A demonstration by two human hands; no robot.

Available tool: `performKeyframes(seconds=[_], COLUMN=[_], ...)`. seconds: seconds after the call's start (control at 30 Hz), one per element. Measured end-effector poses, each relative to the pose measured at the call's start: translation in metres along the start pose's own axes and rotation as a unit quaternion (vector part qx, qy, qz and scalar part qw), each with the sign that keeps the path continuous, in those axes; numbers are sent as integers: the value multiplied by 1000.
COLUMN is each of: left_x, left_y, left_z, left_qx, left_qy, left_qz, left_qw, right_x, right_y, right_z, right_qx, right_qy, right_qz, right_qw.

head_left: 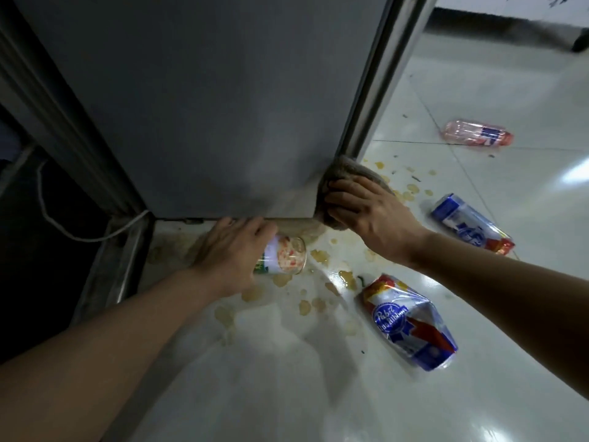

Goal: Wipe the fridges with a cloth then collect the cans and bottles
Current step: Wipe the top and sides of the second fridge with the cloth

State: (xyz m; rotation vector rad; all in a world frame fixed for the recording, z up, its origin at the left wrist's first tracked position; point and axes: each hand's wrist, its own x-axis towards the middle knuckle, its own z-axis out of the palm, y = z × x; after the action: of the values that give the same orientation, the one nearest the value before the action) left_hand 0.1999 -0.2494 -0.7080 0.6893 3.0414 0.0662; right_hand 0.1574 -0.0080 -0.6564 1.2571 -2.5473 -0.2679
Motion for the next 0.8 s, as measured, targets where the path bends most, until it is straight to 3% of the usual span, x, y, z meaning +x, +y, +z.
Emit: performKeyframes(seconds=[0.43, 0.8], left_x=[87, 145], left_y=[169, 263], left_z=[-35, -14], left_qx=[29, 94], left_qy=[-12, -57], left_qz=[186, 253], left_qw=[982, 961], right_x=[-134, -221], right_y=[50, 66], right_z=[-35, -23], right_qx=[4, 29], right_qy=[-14, -20], right_qz=[221, 323], right_qw=[975, 946])
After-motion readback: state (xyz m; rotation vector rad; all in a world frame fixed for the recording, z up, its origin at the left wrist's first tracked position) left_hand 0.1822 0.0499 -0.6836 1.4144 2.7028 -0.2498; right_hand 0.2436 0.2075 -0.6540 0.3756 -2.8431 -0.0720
